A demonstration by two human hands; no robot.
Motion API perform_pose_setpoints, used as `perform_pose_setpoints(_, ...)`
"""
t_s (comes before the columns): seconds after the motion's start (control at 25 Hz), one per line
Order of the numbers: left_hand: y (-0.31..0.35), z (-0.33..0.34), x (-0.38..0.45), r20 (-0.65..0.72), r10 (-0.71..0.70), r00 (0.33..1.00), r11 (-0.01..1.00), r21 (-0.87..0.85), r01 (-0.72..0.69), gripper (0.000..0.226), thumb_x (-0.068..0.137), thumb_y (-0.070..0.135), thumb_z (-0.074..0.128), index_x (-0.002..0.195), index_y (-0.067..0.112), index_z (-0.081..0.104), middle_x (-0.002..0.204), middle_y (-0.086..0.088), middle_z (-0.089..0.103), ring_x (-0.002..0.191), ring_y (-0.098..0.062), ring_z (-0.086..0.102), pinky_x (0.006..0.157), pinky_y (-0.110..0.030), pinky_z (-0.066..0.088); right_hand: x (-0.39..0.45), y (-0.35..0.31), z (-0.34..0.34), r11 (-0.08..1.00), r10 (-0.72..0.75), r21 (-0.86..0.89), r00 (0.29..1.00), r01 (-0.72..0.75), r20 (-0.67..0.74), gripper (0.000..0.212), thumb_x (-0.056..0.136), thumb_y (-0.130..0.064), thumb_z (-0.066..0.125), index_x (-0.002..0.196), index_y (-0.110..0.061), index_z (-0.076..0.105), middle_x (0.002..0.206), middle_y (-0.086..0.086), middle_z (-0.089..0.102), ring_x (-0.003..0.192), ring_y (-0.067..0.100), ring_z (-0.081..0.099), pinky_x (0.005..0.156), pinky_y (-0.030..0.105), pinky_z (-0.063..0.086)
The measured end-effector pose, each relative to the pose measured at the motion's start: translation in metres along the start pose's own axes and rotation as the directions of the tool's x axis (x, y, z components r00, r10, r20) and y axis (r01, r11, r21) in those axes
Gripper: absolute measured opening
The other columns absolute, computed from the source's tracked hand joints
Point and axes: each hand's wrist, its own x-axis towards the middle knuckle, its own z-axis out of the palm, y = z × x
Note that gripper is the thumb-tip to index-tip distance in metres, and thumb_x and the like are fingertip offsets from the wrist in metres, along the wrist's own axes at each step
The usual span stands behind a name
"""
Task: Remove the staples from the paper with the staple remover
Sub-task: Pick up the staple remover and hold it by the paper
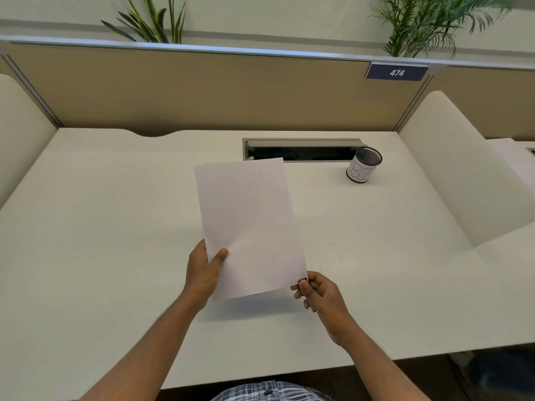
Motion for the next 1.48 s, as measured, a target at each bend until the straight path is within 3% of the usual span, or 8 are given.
perform_pose_setpoints(0.28,0.0014,0.0016,0.0004,0.005,0.006,1.0,1.0,0.007,-0.006,0.027,0.097,0.02,0.063,0.123,0.025,0.059,0.116,0.004,0.07,0.104,-0.021,0.068,0.091,-0.044,0.057,0.0044,0.0033,0.0005,1.0,0.001,0.011,0.999,-0.001,-0.05,0.019,0.098,-0.024,0.064,0.109,-0.009,0.068,0.097,0.01,0.078,0.078,0.013,0.066,0.066,0.031,0.045)
perform_pose_setpoints(0.8,-0.0012,0.0039,0.0015,0.003,0.008,1.0,1.0,0.013,-0.008,0.03,0.097,0.021,0.064,0.127,0.02,0.06,0.118,0.002,0.07,0.104,-0.023,0.068,0.092,-0.046,0.057,0.0027,0.001,0.0016,1.0,-0.01,-0.007,0.997,0.01,-0.074,0.021,0.095,-0.03,0.066,0.109,-0.014,0.07,0.096,0.007,0.079,0.081,0.014,0.069,0.068,0.031,0.045)
perform_pose_setpoints(0.96,-0.0003,0.0035,-0.0003,0.005,0.003,1.0,1.0,0.02,-0.003,0.03,0.097,0.021,0.064,0.126,0.019,0.059,0.118,-0.001,0.069,0.104,-0.025,0.067,0.091,-0.046,0.057,0.0004,-0.0011,0.0025,1.0,-0.008,0.001,0.997,0.009,-0.078,0.033,0.087,-0.039,0.068,0.109,-0.015,0.071,0.096,0.008,0.079,0.082,0.014,0.069,0.069,0.032,0.045)
perform_pose_setpoints(1.48,0.0027,0.0032,-0.0012,0.002,0.017,1.0,1.0,0.016,-0.017,0.029,0.097,0.02,0.063,0.127,0.019,0.06,0.117,0.003,0.07,0.102,-0.02,0.068,0.088,-0.043,0.057,0.0044,-0.0001,0.0025,1.0,-0.007,0.023,0.995,0.009,-0.095,0.015,0.096,-0.024,0.067,0.106,-0.014,0.073,0.091,0.008,0.078,0.078,0.012,0.067,0.069,0.033,0.043)
